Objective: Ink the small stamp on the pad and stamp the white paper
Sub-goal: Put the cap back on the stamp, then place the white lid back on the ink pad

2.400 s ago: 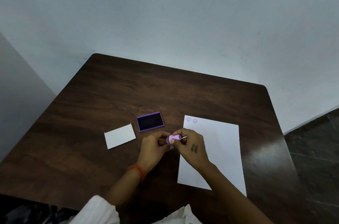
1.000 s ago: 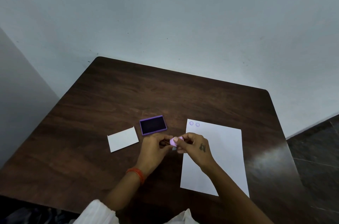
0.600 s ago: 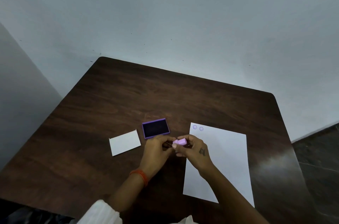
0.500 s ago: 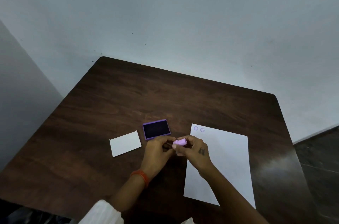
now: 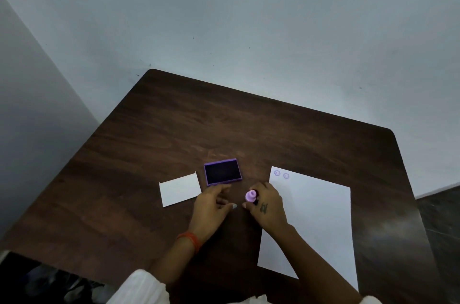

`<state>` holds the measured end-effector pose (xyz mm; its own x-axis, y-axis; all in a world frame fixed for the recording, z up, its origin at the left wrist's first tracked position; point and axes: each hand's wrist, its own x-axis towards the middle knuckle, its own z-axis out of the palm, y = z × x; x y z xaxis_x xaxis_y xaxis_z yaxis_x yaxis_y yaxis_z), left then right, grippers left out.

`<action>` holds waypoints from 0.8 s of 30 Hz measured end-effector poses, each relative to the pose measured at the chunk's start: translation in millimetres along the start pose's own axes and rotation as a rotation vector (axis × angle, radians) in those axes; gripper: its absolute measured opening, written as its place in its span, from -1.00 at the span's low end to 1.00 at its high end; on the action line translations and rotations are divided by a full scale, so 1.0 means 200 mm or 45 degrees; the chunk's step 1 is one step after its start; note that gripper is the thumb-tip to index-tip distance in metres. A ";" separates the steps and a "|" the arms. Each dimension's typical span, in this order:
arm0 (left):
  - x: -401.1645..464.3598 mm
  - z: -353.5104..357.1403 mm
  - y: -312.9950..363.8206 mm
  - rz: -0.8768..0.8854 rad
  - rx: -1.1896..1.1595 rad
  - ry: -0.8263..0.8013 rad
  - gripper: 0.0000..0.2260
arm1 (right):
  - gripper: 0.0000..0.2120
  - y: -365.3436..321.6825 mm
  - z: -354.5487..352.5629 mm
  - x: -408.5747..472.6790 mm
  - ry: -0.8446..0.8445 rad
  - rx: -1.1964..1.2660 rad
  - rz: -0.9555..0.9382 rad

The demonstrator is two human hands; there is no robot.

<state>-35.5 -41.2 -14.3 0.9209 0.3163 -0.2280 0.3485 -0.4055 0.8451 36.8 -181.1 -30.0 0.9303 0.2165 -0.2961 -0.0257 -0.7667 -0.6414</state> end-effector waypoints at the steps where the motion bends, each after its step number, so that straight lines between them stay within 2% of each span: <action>1: 0.00 -0.01 0.00 -0.001 -0.004 0.009 -0.55 | -0.64 -0.01 -0.01 0.00 -0.026 -0.057 -0.007; 5: -0.02 -0.07 -0.01 -0.011 -0.041 0.126 -0.58 | -0.50 -0.11 -0.06 -0.02 0.138 -0.186 -0.047; 7: -0.03 -0.12 -0.01 0.005 -0.061 0.243 -0.61 | -0.51 -0.18 -0.06 -0.02 0.199 -0.117 -0.139; 10: -0.05 -0.21 -0.03 -0.010 -0.100 0.396 -0.64 | -0.57 -0.29 -0.01 -0.03 0.105 0.005 -0.261; 15: -0.06 -0.34 -0.11 -0.113 0.019 0.590 -0.64 | -0.54 -0.43 0.15 -0.02 -0.111 -0.047 -0.340; 20: -0.06 -0.39 -0.19 -0.400 0.104 0.555 -0.54 | -0.52 -0.49 0.27 -0.02 -0.237 -0.256 -0.350; 24: -0.05 -0.39 -0.21 -0.538 0.085 0.478 -0.49 | -0.61 -0.50 0.31 -0.02 -0.273 -0.409 -0.331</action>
<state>-73.4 38.8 -9.9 0.5781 0.7410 -0.3417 0.6947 -0.2273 0.6824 12.0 -66.8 -8.3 0.7933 0.5205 -0.3157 0.3446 -0.8115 -0.4720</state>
